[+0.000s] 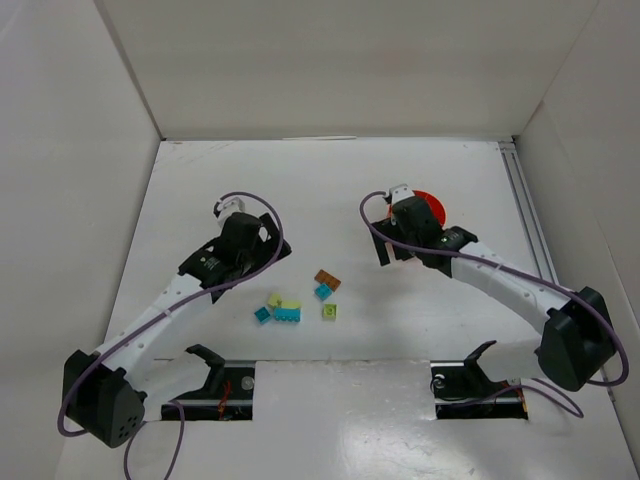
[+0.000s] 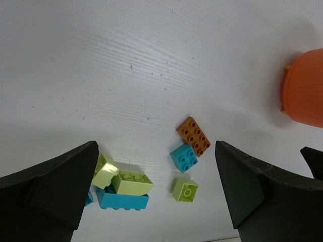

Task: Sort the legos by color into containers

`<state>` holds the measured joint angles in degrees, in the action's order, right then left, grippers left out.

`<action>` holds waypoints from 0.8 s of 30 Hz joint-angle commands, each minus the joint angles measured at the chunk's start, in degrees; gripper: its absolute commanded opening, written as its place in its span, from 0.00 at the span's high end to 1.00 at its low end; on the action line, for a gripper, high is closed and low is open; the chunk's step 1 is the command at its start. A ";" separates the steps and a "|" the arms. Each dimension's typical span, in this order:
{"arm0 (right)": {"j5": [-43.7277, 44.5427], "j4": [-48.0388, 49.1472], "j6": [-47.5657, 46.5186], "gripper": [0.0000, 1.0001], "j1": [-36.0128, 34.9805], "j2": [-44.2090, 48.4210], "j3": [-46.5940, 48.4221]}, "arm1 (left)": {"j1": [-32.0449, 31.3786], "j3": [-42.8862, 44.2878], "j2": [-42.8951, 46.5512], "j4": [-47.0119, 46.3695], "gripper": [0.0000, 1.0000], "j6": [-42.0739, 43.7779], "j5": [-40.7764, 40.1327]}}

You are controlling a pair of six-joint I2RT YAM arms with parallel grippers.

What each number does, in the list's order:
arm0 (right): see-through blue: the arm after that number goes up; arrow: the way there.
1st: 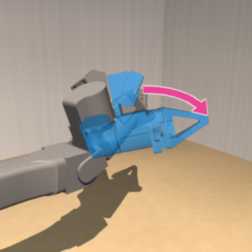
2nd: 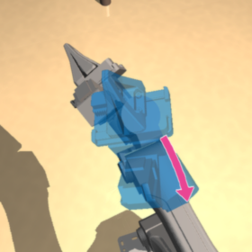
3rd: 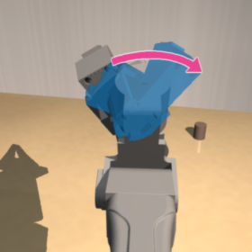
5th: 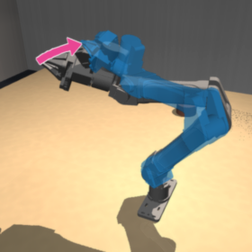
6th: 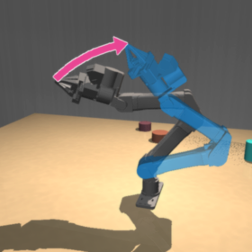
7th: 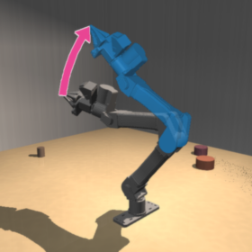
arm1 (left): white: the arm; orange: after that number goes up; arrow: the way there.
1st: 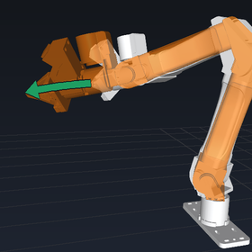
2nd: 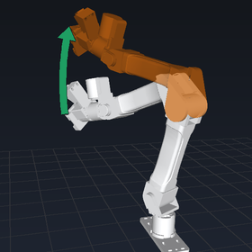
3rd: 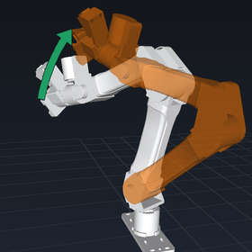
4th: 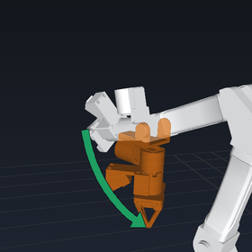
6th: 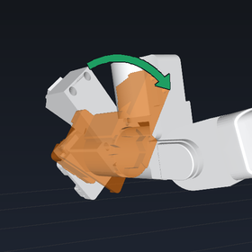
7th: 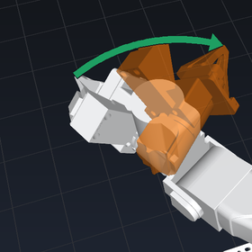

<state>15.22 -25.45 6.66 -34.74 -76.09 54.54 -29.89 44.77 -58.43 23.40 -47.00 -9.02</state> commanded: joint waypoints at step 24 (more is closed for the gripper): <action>-16.91 26.33 -11.07 0.02 -21.77 -6.25 -2.97 | 0.09 -7.16 11.85 9.30 0.00 -10.47 -1.71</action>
<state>-0.56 -5.21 -4.60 -56.45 -79.07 48.45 -29.87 38.76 -47.35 31.90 -55.27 -10.72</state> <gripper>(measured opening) 0.988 0.997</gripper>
